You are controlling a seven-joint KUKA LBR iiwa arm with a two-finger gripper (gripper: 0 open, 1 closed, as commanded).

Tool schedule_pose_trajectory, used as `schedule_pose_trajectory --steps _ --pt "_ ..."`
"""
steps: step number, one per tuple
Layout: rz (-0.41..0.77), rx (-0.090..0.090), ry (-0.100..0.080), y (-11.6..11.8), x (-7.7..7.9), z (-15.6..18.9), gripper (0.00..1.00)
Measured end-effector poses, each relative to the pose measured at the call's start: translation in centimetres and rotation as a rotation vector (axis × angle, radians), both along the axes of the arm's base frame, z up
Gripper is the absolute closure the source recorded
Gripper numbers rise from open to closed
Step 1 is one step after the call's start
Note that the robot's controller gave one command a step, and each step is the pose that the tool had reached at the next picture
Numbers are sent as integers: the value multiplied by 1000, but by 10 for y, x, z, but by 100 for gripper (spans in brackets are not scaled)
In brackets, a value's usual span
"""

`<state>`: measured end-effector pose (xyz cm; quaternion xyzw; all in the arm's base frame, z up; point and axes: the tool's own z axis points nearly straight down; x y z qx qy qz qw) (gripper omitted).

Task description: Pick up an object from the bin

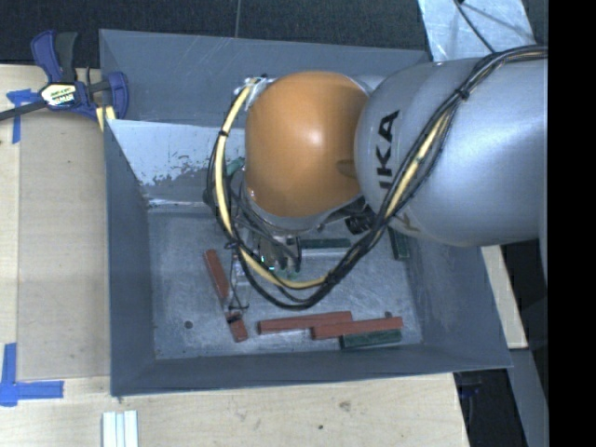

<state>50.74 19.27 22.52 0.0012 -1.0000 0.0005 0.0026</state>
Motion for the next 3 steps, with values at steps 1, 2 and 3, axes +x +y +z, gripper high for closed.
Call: schedule_pose_trajectory --steps 1,2,3 --pt "94 3 -7 -29 -1 -149 0" --pt "166 3 -10 -70 30 -152 0" --pt "166 2 -8 -70 29 -153 100"
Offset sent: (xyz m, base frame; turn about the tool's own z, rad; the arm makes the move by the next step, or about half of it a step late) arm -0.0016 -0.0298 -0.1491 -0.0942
